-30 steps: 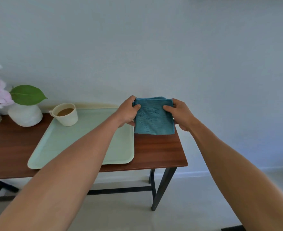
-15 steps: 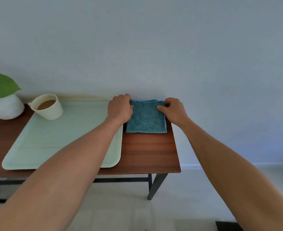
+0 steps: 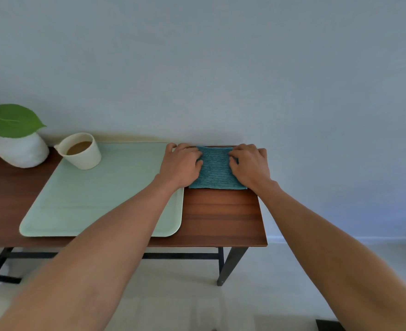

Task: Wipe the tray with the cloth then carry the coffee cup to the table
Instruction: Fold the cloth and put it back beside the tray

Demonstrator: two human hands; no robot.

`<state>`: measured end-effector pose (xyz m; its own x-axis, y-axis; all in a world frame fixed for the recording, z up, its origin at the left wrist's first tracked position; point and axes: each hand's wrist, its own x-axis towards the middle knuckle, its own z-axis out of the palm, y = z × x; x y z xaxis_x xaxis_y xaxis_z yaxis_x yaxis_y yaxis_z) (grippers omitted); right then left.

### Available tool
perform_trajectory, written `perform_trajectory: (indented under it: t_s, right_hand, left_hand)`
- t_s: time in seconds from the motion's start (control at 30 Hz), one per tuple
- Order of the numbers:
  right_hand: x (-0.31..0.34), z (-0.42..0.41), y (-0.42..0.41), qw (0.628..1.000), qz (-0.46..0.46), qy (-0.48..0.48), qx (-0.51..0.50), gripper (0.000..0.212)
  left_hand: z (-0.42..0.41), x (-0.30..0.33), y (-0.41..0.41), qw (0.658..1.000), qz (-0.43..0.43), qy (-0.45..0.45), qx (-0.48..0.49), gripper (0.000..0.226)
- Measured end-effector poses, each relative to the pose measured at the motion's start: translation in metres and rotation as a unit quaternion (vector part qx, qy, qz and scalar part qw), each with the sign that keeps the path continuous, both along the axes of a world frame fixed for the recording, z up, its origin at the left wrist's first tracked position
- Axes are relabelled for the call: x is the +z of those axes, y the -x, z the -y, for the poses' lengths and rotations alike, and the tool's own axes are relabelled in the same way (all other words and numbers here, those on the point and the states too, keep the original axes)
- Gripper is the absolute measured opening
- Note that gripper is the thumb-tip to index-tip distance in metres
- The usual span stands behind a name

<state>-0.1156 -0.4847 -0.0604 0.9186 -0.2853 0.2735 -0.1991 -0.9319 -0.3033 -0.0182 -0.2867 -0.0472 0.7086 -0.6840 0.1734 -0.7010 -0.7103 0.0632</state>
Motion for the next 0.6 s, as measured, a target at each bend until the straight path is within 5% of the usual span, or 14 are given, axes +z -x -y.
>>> perform_trajectory:
  t_s: [0.6]
  right_hand:
    - [0.056,-0.195,-0.076,0.968,0.073,-0.216,0.105,0.056]
  left_hand:
    - [-0.222,0.074,-0.046,0.981,0.046,0.148,0.117,0.058]
